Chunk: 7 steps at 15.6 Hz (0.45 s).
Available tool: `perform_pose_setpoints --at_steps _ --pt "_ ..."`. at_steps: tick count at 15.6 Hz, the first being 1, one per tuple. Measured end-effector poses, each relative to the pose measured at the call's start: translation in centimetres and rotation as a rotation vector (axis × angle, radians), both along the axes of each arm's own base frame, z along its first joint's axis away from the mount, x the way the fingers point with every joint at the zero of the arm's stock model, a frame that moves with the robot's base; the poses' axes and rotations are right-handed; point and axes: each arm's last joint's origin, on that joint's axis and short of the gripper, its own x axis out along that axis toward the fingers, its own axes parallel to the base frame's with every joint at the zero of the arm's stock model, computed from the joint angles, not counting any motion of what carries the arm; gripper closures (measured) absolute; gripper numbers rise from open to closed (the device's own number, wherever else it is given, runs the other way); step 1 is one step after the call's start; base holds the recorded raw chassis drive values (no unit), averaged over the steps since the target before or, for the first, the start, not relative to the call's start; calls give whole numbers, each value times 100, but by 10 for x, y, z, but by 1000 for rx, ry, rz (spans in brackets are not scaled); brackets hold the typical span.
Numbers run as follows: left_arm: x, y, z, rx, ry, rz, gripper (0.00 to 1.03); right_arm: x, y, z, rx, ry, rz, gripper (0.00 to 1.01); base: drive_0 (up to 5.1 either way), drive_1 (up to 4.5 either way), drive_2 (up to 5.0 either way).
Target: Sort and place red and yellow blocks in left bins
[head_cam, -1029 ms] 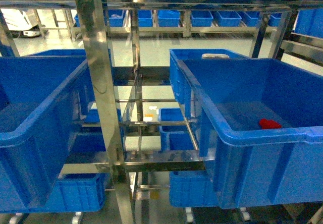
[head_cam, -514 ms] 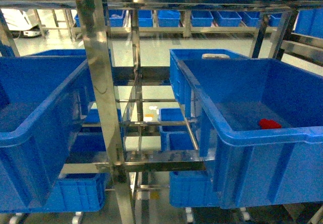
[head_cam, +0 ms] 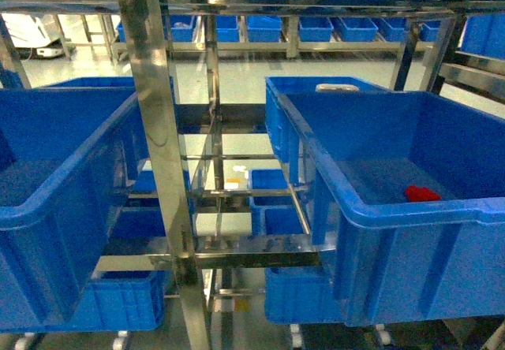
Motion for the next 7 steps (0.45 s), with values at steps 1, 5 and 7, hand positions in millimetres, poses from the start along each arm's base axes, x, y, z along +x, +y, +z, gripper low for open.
perform_pose_setpoints --at_steps 1,5,7 --pt "0 0 0 0 0 0 5 0 0 0 0 0 0 3 0 0 0" --pt "0 0 0 0 0 0 5 0 0 0 0 0 0 3 0 0 0" --pt "0 0 0 0 0 0 5 0 0 0 0 0 0 3 0 0 0"
